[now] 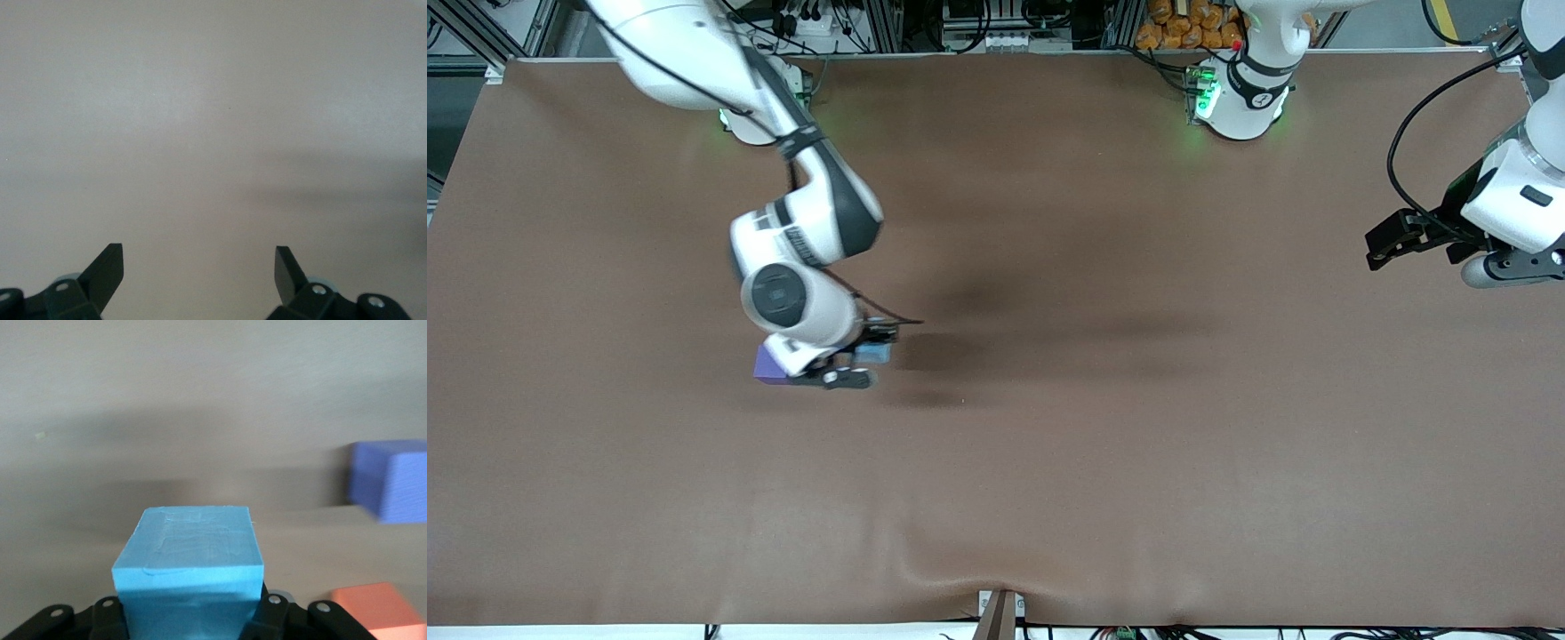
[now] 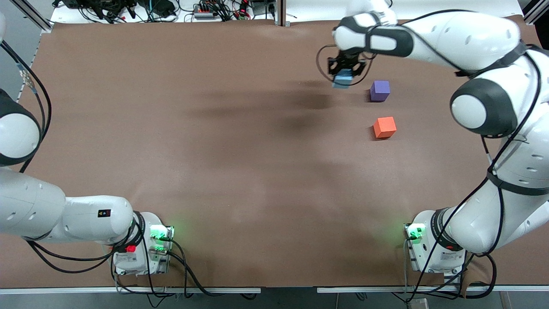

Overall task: Place blue block between orange and purple blocks
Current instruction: 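Carry the blue block between the orange and purple blocks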

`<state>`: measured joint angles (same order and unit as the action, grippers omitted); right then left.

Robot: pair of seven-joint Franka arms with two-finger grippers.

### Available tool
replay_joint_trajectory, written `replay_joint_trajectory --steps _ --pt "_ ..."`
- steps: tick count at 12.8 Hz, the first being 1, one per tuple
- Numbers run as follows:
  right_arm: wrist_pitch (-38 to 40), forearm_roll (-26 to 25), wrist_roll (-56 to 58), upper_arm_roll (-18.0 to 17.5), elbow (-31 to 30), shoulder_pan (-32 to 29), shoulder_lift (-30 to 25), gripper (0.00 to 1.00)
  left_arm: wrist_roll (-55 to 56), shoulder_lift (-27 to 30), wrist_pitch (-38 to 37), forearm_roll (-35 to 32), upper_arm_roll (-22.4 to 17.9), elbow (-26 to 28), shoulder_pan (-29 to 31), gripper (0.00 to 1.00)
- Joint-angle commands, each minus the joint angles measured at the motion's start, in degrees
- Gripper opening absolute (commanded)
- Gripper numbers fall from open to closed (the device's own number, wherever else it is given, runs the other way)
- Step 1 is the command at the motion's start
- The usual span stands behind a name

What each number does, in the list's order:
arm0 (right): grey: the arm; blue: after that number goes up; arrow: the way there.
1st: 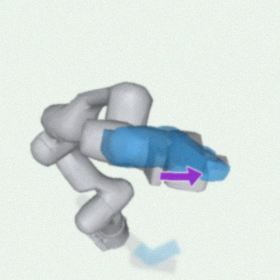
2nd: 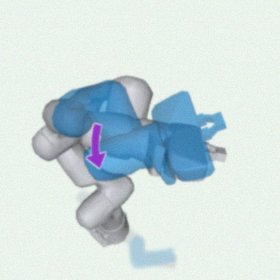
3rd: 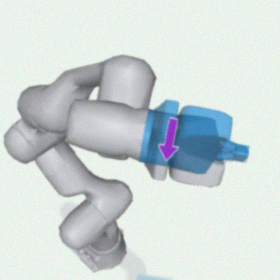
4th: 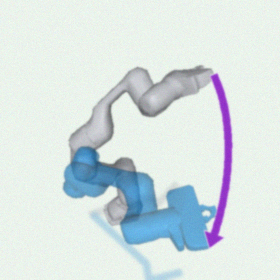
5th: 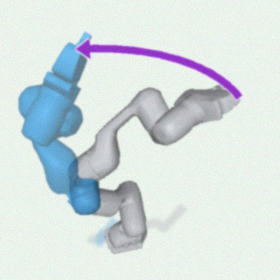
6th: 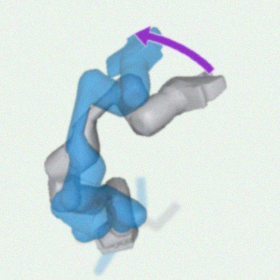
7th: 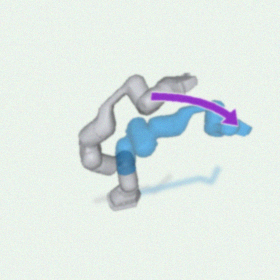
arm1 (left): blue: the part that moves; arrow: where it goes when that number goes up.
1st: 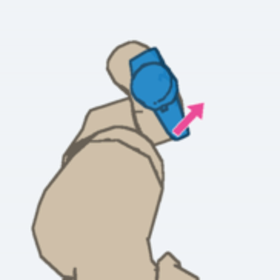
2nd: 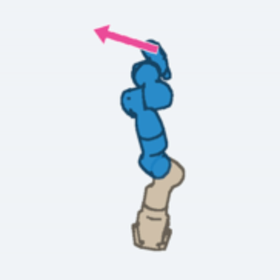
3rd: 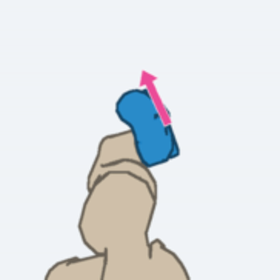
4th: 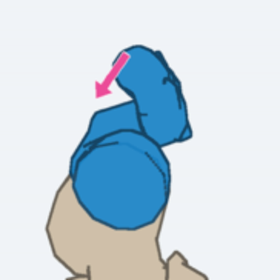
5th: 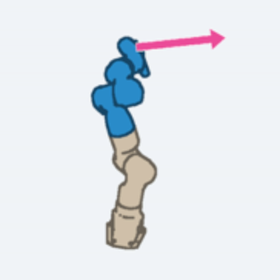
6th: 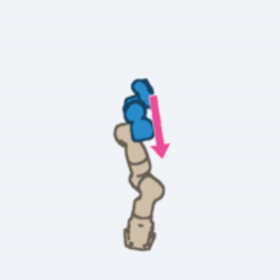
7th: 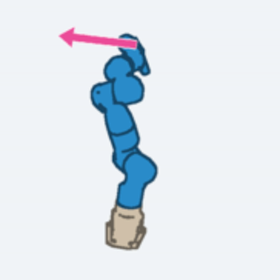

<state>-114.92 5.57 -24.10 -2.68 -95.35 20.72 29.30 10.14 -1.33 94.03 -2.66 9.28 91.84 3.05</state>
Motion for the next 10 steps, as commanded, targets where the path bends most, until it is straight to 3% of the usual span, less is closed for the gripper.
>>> replay_joint_trajectory --steps 1,4,8,10 --pt "-0.6 -0.4 6.0 -1.1 -6.1 -6.2 -2.8 0.09 -0.8 1.1 0.6 0.9 0.4 1.0 0.6 1.0" --pt "-1.2 -1.1 13.3 -1.0 -12.3 -12.3 -5.5 0.09 -0.8 1.0 0.6 0.9 0.4 1.1 0.7 1.0" --pt "-5.5 -1.4 15.0 -1.0 -22.2 -13.6 -9.3 0.1 -0.8 1.0 0.6 0.9 0.4 1.1 0.7 1.0" --pt "-5.8 -1.4 16.5 -0.9 -23.7 -13.6 -11.0 0.1 -0.8 1.0 0.6 0.9 0.4 1.3 0.6 1.0"
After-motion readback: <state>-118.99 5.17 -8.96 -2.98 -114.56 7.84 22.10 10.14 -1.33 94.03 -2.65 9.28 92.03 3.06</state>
